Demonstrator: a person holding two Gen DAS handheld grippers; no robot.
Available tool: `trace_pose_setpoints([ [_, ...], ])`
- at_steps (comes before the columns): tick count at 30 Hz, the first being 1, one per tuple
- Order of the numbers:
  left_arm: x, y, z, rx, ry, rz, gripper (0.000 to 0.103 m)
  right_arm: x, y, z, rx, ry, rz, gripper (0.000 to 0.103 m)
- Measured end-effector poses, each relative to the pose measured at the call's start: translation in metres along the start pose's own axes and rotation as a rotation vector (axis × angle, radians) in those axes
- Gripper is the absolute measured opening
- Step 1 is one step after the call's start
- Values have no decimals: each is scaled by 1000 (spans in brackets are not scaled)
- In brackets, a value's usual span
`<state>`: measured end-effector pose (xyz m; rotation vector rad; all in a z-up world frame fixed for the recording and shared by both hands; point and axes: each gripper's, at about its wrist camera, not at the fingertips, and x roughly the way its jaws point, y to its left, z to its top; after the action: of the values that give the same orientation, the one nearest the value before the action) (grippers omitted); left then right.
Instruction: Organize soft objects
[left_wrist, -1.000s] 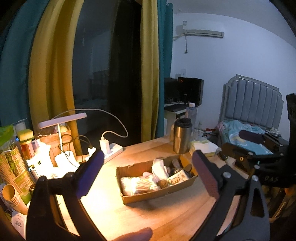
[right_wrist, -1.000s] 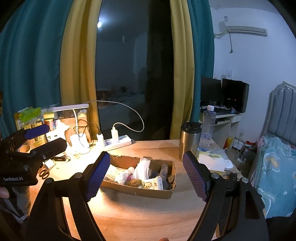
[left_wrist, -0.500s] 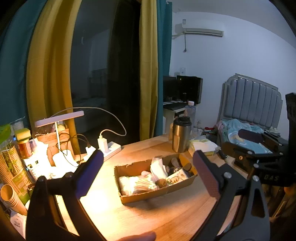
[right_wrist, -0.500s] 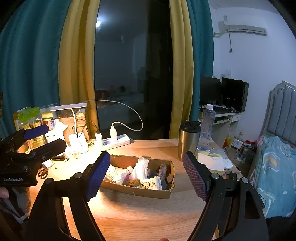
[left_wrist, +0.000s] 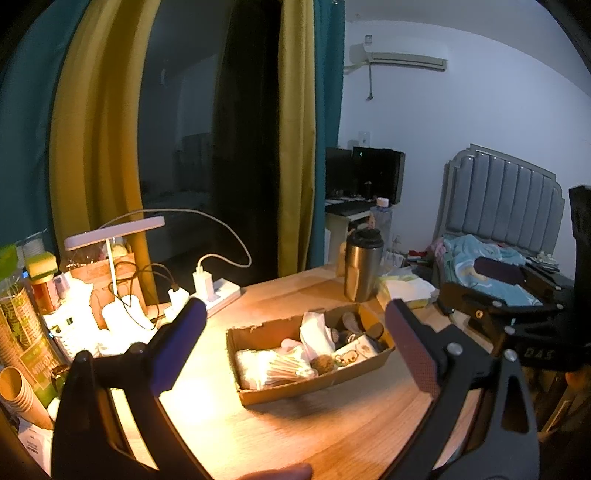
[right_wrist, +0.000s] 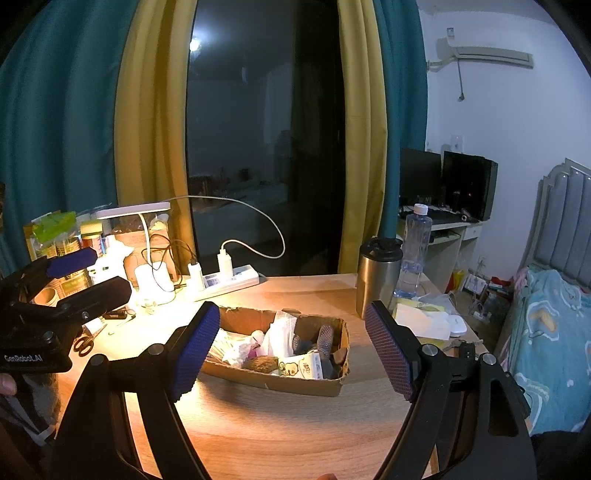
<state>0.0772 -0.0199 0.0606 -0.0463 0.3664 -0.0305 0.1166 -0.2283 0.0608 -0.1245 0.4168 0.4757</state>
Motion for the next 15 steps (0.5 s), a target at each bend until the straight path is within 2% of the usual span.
trace_pose_setpoints([
  [15,4,2,0,-5,5,-1,98,1,0,0,-2,3,0,84],
])
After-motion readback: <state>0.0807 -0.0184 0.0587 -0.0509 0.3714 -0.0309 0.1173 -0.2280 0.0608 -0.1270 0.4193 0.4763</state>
